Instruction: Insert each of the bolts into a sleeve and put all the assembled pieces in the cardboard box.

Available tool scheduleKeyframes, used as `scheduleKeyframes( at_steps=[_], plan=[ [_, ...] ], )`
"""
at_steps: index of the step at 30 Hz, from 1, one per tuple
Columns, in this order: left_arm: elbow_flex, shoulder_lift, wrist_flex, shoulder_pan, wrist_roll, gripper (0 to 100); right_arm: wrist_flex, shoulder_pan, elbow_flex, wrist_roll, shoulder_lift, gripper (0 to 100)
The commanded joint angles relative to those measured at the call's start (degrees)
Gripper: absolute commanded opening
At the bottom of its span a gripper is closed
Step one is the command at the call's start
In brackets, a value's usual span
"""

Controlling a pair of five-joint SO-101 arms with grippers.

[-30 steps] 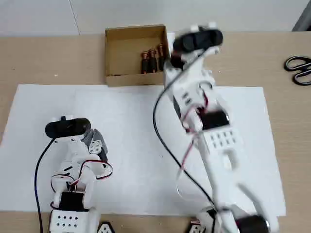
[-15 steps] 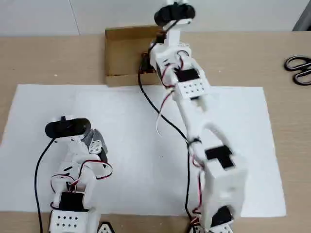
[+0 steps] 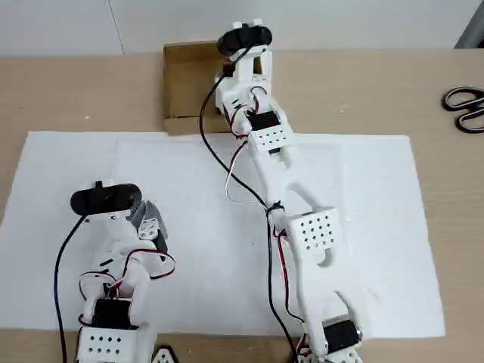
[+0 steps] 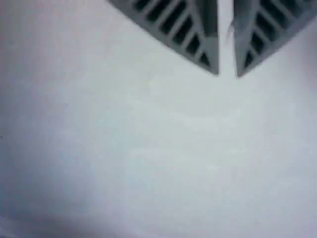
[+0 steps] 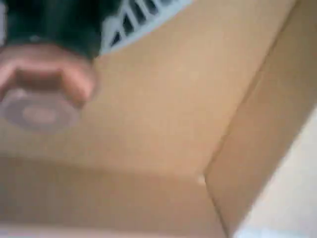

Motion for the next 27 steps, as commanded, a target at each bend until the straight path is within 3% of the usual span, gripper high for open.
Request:
scheduleKeyframes(
  at_steps=[1,13,21,27],
  plan=[
    [-0.04,-0.62,-1.14,0.09,0.09,1,1.36,-0.31,-9.41,-0.26,0.92,0.6],
    [-0.13,-0.62,-1.14,0.09,0.09,1,7.78,-0.48,-14.68,3.78,3.65,1.3],
    [-0.13,-0.62,-1.14,0.09,0.62,1,11.56,-0.48,-15.65,3.6,3.3,25.7],
    [-0.13,-0.53,-0.35,-0.09,1.67,1,15.6,-0.22,-23.47,3.52,3.38,25.1]
  ],
)
